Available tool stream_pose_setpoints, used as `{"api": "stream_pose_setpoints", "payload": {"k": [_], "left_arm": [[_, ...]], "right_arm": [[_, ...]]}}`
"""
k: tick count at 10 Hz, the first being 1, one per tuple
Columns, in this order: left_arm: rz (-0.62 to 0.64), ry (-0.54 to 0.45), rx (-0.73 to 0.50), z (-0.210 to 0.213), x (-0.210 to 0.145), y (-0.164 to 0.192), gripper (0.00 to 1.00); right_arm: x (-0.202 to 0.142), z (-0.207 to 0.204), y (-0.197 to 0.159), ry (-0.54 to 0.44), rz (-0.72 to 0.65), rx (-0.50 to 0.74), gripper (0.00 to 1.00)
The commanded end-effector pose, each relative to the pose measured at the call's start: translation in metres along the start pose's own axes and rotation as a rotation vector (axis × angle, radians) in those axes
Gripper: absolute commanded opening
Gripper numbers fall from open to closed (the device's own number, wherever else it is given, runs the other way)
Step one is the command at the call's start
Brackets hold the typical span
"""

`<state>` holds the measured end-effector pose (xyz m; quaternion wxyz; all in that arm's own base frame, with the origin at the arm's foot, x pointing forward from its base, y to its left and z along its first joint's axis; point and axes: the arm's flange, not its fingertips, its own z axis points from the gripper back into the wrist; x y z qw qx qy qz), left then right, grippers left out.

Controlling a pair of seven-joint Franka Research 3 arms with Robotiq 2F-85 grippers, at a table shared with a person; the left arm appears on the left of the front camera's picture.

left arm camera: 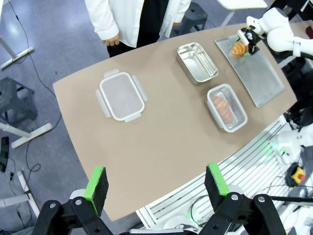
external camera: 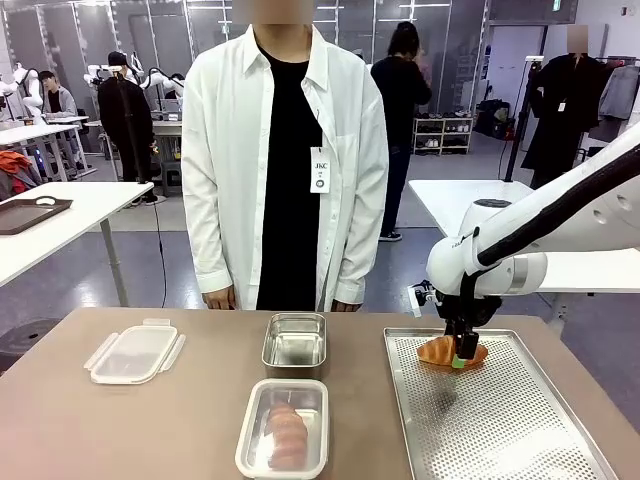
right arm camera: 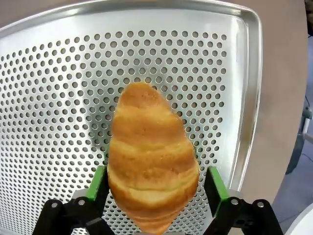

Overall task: Place the bread into the airtight container.
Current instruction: Pick up a Butter Roll and place it into an empty Airtight Container.

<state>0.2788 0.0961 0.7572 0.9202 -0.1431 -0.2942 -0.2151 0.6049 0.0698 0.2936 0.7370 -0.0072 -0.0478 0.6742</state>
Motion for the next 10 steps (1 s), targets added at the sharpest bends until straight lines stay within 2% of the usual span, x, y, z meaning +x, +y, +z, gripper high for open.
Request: {"api": "stream_pose_setpoints", "payload": {"k": [1,2,3,4,5,6,10], "left_arm": [[-0.015,0.000,-0.002,0.002,0.001,0.000,1.00],[-0.015,0.000,-0.002,0.002,0.001,0.000,1.00],[-0.015,0.000,-0.002,0.002,0.001,0.000,1.00],[-0.015,0.000,-0.002,0.002,0.001,0.000,1.00],[-0.015,0.000,-0.002,0.002,0.001,0.000,1.00],[-0.015,0.000,-0.002,0.002,0.001,0.000,1.00],[-0.015,0.000,-0.002,0.002,0.001,0.000,1.00]], "right_arm": [[0.003,0.002,-0.004,0.018,-0.025,-0.016,0.81],[0.003,0.004,-0.005,-0.002,-0.058,-0.003,0.80],[0.004,0.007,-0.004,-0.007,-0.064,0.008,0.61],[0.006,0.011,-0.002,-0.004,-0.070,0.010,0.60],[0.008,0.020,-0.001,0.001,-0.076,0.013,0.41],[0.011,0.041,0.003,0.000,-0.087,-0.003,0.45],[0.037,0.120,0.019,-0.043,-0.130,-0.024,0.45]]}}
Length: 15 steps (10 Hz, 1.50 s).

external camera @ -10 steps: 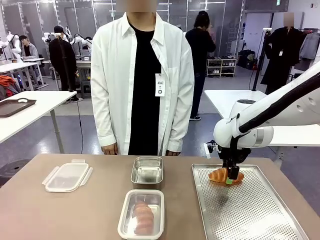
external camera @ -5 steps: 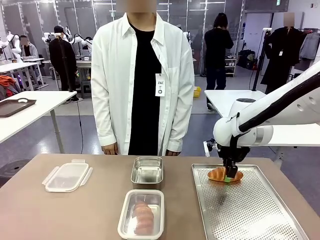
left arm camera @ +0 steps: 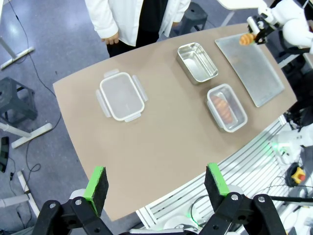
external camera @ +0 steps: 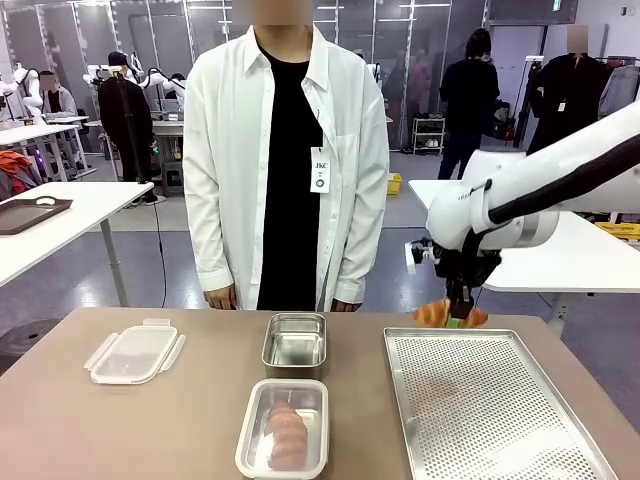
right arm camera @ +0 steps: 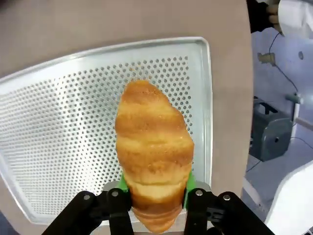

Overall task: Place the bread into the airtight container.
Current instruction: Pick up a Butter Roll and place it into an empty Airtight Container.

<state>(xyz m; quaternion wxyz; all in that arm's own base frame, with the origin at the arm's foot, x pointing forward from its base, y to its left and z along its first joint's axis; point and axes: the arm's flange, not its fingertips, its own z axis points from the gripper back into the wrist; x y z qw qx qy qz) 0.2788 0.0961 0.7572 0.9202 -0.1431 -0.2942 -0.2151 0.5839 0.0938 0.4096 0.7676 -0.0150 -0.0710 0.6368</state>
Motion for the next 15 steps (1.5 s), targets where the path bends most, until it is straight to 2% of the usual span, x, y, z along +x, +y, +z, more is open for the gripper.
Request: {"api": "stream_pose_setpoints", "payload": {"k": [1,4,7,10,13,15], "left_arm": [[-0.015,0.000,-0.002,0.002,0.001,0.000,1.00],[-0.015,0.000,-0.002,0.002,0.001,0.000,1.00],[-0.015,0.000,-0.002,0.002,0.001,0.000,1.00],[-0.015,0.000,-0.002,0.002,0.001,0.000,1.00],[-0.015,0.000,-0.002,0.002,0.001,0.000,1.00],[-0.015,0.000,-0.002,0.002,0.001,0.000,1.00]], "right_arm": [[0.016,0.011,0.009,-0.009,-0.040,0.019,0.45],[0.066,0.028,0.026,-0.002,-0.056,0.002,0.45],[0.163,0.032,0.058,0.012,-0.030,-0.015,0.45],[0.250,0.015,0.081,0.037,0.013,0.001,0.45],[0.298,-0.005,0.093,0.059,0.018,-0.010,0.45],[0.301,-0.005,0.096,0.024,-0.004,-0.031,0.45]]}}
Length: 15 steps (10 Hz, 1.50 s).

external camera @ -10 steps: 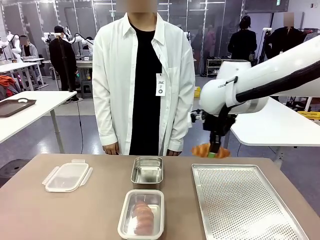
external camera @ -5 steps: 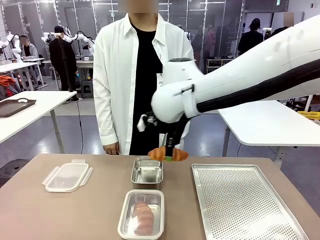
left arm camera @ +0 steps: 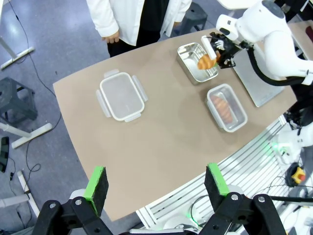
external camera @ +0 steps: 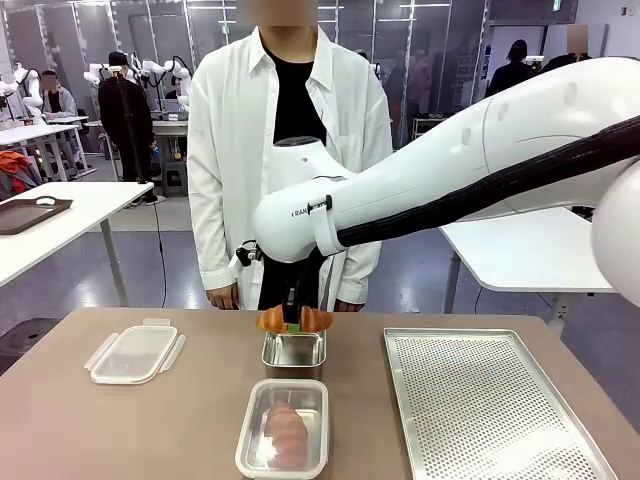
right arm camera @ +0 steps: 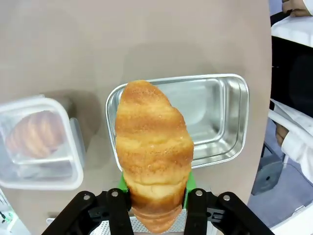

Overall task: Place the bread into the airtight container.
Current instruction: Pick up a Butter Roll and place it into an empty Airtight Container.

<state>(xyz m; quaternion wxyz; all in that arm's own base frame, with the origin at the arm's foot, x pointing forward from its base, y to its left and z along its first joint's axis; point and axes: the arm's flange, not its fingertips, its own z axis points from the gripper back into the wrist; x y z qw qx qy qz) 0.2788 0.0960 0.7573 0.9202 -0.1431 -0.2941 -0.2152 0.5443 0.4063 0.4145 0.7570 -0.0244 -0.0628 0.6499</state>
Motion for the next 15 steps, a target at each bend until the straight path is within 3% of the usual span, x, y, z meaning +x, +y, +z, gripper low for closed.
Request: {"api": "stream_pose_setpoints", "payload": {"k": [1,8,11,15], "left_arm": [[-0.014,-0.001,-0.002,0.002,0.001,0.000,1.00],[-0.014,-0.001,-0.002,0.002,0.001,0.000,1.00],[-0.014,-0.001,-0.002,0.002,0.001,0.000,1.00],[-0.014,-0.001,-0.002,0.002,0.001,0.000,1.00]], "right_arm": [[-0.004,0.010,-0.001,-0.011,-0.030,-0.011,0.45],[0.001,0.001,-0.010,0.012,-0.041,0.022,0.45],[0.001,0.005,-0.017,0.000,-0.369,0.013,0.45],[0.006,0.000,-0.014,-0.115,-0.913,0.032,0.45]]}}
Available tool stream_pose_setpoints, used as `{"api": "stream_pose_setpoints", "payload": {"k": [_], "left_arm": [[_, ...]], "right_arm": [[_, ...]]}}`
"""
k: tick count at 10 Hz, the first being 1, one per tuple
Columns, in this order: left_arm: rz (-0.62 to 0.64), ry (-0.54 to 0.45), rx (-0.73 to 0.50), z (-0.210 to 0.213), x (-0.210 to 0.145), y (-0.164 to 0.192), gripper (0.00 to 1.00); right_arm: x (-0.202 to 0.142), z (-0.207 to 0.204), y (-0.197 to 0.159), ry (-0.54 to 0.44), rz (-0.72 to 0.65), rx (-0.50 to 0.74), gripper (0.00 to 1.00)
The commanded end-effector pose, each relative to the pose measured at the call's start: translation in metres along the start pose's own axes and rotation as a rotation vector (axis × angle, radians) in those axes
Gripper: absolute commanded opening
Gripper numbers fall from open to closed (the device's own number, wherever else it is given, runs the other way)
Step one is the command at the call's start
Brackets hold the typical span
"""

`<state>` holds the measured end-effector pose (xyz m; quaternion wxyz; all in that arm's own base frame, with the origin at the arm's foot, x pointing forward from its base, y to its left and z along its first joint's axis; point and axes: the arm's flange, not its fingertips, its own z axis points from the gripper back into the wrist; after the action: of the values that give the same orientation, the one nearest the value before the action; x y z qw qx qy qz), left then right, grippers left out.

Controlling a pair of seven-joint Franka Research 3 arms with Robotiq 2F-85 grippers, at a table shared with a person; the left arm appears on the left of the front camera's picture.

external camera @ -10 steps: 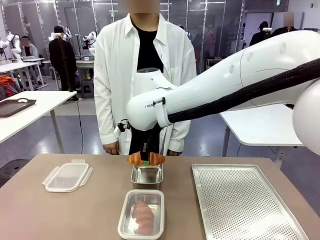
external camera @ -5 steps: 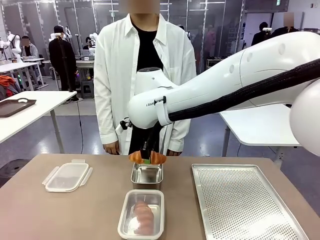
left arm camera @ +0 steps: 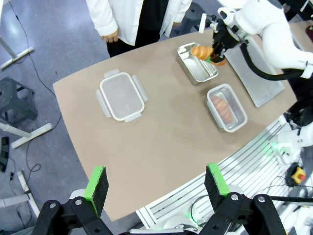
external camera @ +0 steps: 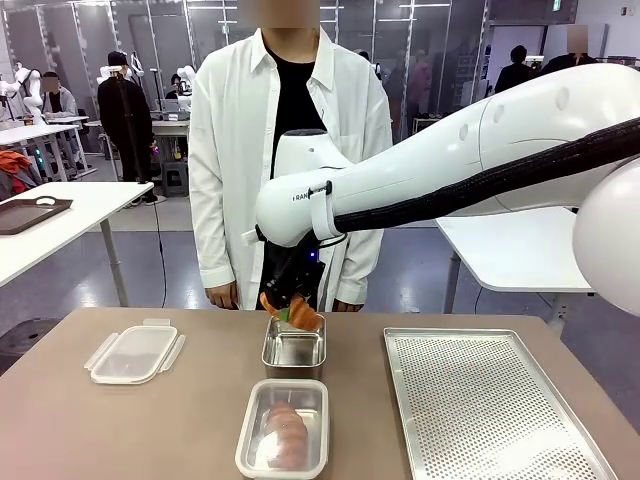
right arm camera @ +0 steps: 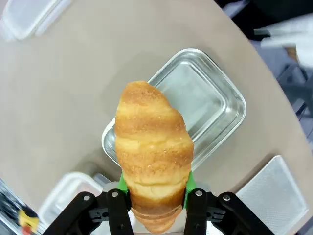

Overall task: Place the bread into the airtight container.
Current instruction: Pick up a Butter Roll and place it into an empty Airtight Container.

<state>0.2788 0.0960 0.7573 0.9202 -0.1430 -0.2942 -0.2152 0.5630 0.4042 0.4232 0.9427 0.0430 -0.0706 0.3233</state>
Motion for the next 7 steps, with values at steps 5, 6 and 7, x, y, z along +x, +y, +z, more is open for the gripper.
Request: {"api": "stream_pose_setpoints", "payload": {"k": [5,6,7], "left_arm": [[-0.014,-0.001,-0.002,0.002,0.001,0.000,1.00],[-0.014,-0.001,-0.002,0.002,0.001,0.000,1.00],[-0.014,-0.001,-0.002,0.002,0.001,0.000,1.00]], "right_arm": [[0.000,-0.038,0.012,-0.069,-0.549,-0.037,0.45],[0.001,-0.046,0.012,-0.061,-0.584,-0.044,0.45],[0.001,-0.051,0.012,-0.036,-0.593,-0.052,0.45]]}}
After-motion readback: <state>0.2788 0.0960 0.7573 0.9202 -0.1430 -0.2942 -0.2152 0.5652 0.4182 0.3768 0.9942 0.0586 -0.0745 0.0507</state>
